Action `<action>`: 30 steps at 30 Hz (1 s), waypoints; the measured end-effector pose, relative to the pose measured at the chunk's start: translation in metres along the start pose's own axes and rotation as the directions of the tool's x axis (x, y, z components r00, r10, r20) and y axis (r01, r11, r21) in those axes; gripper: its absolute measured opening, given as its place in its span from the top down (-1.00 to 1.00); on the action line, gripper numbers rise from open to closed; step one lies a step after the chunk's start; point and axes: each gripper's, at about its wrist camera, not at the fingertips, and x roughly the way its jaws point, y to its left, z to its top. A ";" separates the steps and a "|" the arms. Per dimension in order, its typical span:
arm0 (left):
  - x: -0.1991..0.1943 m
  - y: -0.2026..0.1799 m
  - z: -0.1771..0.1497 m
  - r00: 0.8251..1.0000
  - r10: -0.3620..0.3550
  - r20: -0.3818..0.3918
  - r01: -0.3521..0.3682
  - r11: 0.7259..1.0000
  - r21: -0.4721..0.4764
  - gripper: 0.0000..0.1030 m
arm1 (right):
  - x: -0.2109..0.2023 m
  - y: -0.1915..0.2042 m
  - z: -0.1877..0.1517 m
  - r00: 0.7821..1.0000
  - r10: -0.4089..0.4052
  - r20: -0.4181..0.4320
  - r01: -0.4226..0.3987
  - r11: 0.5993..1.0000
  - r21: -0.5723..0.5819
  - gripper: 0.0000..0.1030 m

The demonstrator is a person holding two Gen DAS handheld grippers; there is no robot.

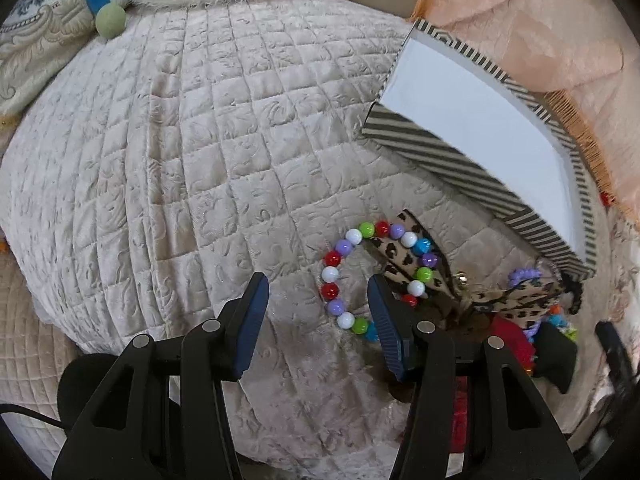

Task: Organize jewelry
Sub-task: 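Grasp the multicolor bead bracelet with left tool while right tool grasps black hair tie, then drop bead bracelet into striped tray with left tool while right tool drops black hair tie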

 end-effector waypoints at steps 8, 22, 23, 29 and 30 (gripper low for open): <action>0.016 -0.008 0.004 0.999 0.040 -0.007 -0.039 0.999 0.024 0.00 | 0.048 -0.008 0.018 0.996 0.042 -0.084 -0.042 0.999 -0.006 0.03; -0.002 -0.003 0.009 0.996 -0.057 0.070 0.054 0.998 0.043 0.84 | 0.010 -0.020 0.012 0.999 0.032 0.013 -0.031 0.998 -0.055 0.89; -0.009 -0.005 0.008 0.995 -0.065 0.081 0.061 0.997 0.052 0.84 | 0.002 -0.023 0.012 0.999 0.033 0.025 -0.032 0.998 -0.048 0.89; -0.050 -0.011 0.010 0.983 -0.105 0.151 0.094 0.992 0.082 0.84 | -0.036 -0.024 0.017 0.995 0.058 0.082 -0.054 0.997 -0.052 0.90; -0.056 -0.010 0.010 0.981 -0.108 0.161 0.095 0.992 0.085 0.84 | -0.041 -0.023 0.017 0.994 0.061 0.090 -0.057 0.997 -0.054 0.90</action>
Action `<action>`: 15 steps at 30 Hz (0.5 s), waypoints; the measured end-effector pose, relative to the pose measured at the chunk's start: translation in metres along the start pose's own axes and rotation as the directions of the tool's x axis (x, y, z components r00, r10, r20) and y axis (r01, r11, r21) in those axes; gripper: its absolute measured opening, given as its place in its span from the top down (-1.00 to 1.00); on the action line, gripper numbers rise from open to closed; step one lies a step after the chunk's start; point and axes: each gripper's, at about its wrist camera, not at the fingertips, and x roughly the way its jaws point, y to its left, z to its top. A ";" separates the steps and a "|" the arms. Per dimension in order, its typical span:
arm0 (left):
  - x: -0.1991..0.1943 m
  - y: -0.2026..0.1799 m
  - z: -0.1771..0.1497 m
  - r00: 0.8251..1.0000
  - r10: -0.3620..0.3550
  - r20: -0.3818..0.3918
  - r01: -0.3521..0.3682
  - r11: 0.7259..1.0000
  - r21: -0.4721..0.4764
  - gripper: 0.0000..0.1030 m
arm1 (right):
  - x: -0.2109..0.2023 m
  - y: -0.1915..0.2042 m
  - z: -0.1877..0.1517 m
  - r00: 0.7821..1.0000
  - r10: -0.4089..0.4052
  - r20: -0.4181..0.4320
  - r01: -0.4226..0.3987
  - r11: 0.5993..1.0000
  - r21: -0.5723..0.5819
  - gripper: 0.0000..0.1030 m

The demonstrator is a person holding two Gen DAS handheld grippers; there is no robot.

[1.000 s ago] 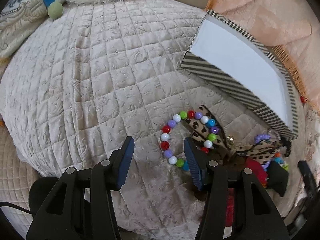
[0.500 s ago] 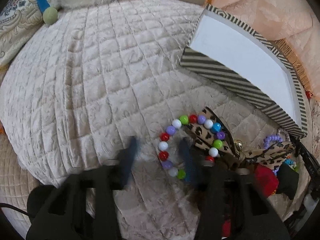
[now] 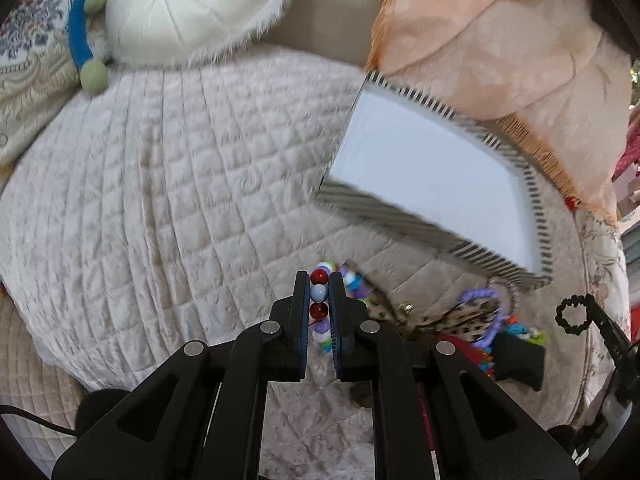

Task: Organize jewelry
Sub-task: 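Drop bead bracelet into striped tray with left tool while right tool drops black hair tie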

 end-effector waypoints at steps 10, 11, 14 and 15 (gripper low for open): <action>-0.033 -0.015 0.016 0.998 -0.047 0.048 0.046 0.999 0.021 0.84 | -0.019 0.027 0.027 0.994 0.086 0.063 -0.085 0.996 -0.021 0.89; -0.035 -0.019 0.020 0.997 -0.055 0.053 0.053 0.998 0.026 0.84 | -0.015 0.029 0.031 0.994 0.091 0.063 -0.090 0.996 -0.020 0.89; -0.037 -0.033 0.031 0.996 -0.059 0.067 0.056 0.997 0.048 0.84 | -0.004 0.038 0.039 0.994 0.092 0.054 -0.091 0.996 -0.028 0.90; -0.036 -0.039 0.036 0.996 -0.056 0.075 0.051 0.997 0.061 0.84 | 0.001 0.038 0.041 0.994 0.093 0.050 -0.092 0.995 -0.029 0.89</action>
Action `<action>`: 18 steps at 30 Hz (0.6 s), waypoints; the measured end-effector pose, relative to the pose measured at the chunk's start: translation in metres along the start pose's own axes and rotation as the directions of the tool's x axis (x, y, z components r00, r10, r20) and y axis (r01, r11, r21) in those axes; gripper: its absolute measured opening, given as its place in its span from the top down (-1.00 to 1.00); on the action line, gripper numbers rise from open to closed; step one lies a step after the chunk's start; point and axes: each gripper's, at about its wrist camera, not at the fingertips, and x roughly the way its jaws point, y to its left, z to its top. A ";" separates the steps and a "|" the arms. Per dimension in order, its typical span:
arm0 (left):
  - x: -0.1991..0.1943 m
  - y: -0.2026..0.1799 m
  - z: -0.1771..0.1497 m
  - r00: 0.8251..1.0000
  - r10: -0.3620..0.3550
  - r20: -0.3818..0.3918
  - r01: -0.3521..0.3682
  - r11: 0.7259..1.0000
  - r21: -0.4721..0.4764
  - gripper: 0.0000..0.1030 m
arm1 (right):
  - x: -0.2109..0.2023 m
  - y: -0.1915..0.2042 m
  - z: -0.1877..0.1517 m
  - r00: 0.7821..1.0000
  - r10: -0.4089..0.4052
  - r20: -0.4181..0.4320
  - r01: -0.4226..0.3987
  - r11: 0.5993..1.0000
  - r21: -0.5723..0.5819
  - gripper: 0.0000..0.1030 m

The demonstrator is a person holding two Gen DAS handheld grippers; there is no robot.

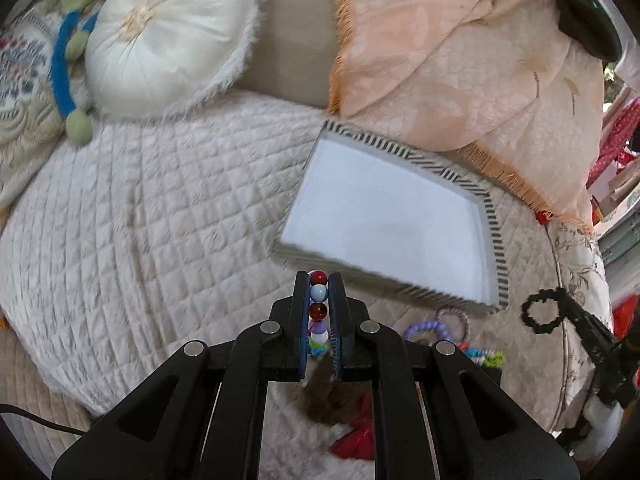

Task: Organize jewelry
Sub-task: 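Drop bead bracelet into striped tray with left tool while right tool drops black hair tie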

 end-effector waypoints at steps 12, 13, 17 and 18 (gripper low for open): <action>0.082 -0.027 0.061 0.999 0.039 -0.029 -0.038 0.999 0.019 0.84 | 0.095 0.003 0.017 0.993 0.031 -0.111 -0.025 0.998 0.056 0.89; 0.095 -0.026 0.063 0.998 0.052 -0.041 -0.052 0.999 0.016 0.84 | 0.101 0.002 0.016 0.992 0.033 -0.121 -0.026 0.998 0.063 0.89; 0.130 -0.014 0.061 0.991 0.088 -0.105 -0.089 0.996 -0.004 0.84 | 0.118 -0.006 0.009 0.987 0.032 -0.159 -0.020 0.997 0.077 0.89; 0.135 -0.011 0.058 0.989 0.097 -0.116 -0.098 0.995 -0.004 0.84 | 0.119 -0.007 0.008 0.986 0.027 -0.165 -0.016 0.997 0.072 0.89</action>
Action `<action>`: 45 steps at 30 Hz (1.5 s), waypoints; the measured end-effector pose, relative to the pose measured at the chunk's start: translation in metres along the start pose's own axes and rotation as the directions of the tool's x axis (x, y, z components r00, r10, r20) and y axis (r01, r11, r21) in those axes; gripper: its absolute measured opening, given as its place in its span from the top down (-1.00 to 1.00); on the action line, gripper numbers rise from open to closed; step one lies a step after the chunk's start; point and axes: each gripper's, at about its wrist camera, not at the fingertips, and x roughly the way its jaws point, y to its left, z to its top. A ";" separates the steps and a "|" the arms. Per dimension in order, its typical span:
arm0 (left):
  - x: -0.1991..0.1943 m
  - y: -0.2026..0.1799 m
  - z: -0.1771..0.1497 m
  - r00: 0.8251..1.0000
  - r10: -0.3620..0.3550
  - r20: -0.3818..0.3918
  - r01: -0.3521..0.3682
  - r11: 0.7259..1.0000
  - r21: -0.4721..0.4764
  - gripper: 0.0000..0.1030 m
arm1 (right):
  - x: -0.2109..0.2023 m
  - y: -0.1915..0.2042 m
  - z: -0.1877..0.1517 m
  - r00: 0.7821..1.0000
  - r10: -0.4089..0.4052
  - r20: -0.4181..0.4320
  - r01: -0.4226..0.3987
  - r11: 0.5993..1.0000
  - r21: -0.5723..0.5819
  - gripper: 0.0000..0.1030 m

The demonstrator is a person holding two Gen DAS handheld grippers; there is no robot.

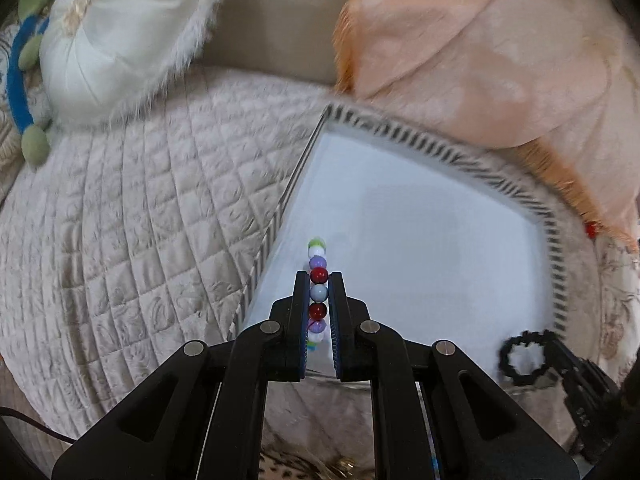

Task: Organize jewelry
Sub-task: 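Drop bead bracelet into striped tray with left tool while right tool drops black hair tie, then move both open tools back over the remaining jewelry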

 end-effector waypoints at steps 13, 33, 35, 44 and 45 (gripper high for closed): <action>0.016 -0.001 -0.029 0.997 0.011 -0.070 -0.009 1.000 0.026 0.82 | -0.005 -0.013 -0.012 0.999 0.008 -0.040 -0.010 0.999 -0.036 0.82; -0.086 -0.006 -0.079 0.986 0.081 0.146 -0.092 0.993 0.070 0.13 | -0.090 0.032 -0.039 0.994 0.038 0.102 -0.033 0.998 -0.048 0.26; -0.094 -0.006 -0.088 0.984 0.083 0.161 -0.096 0.993 0.070 0.13 | -0.100 0.038 -0.045 0.993 0.035 0.114 -0.029 0.998 -0.057 0.26; -0.124 -0.011 -0.120 0.972 0.086 0.219 -0.106 0.991 0.081 0.13 | -0.131 0.052 -0.070 0.987 0.028 0.158 -0.020 0.998 -0.055 0.26; -0.126 -0.011 -0.122 0.972 0.083 0.220 -0.103 0.991 0.082 0.13 | -0.132 0.054 -0.072 0.987 0.024 0.158 -0.014 0.998 -0.060 0.26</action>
